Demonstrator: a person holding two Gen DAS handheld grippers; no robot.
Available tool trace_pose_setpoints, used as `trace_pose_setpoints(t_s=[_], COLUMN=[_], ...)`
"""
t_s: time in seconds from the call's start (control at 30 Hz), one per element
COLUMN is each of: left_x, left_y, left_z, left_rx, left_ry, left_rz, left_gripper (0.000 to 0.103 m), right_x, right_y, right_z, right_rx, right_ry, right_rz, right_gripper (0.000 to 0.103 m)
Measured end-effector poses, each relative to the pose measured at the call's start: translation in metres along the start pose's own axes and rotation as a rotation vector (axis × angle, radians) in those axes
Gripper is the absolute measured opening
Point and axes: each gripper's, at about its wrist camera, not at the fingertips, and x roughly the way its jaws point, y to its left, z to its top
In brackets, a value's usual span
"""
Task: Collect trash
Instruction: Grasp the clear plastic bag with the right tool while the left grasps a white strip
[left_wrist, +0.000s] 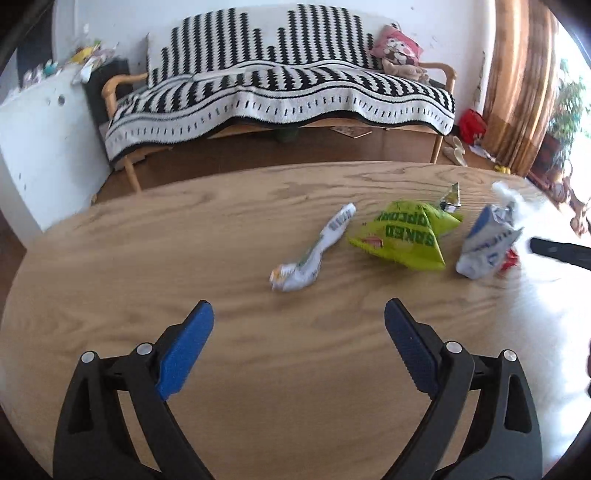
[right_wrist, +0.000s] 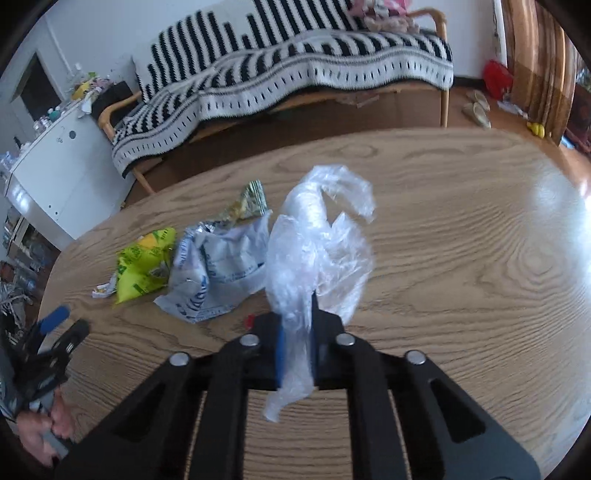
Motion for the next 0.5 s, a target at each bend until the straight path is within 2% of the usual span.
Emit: trace_pose_setpoints(t_s=[0.13,0.23,0.33,0.37,0.4,0.47,0.5], left_x=[0.021,0.036,0.048,0.05,0.053,0.052,0.05], left_y=[-0.001,0.001,0.004,0.005,0.005,0.006,0.003], left_z=[0.015,0.021,0.024,0.024,0.022,0.021,0.02], left_rx=[0.008,0.016,0.02,0.018,0.014,-0.002,0.006], left_ry=[0.016,0.035,0.058,0.064,0.07,0.06,0.059], left_rz=[0.021,0.038,0.052,0.055,0.053,0.031,0.032], left_gripper=[0.09,0.082,0.067,0.058,0.053,0.033,0.03], right_x=[-0.033,-0.054,-0.076,-0.082,-0.089,-0.101,-0.106], right_y=[-0.007,-0.013,-0.018,-0.021,-0.024,-0.031,-0.033], right_z=[-0.006,-0.016,-0.028,-0.032,-0.037,-0.048,-0.053], right_rx=[0.01,0.013,0.004,0.002,0.001,-0.004,-0.003], right_ry=[-0.06,-0.058,-0.065,-0.068,-0.071,-0.067,-0.067], right_rz=[0.022,0.053,0.058,0.056,0.053,0.046,0.039], right_gripper=[0.007,0.007,0.007,0.007,0.007,0.007,0.007])
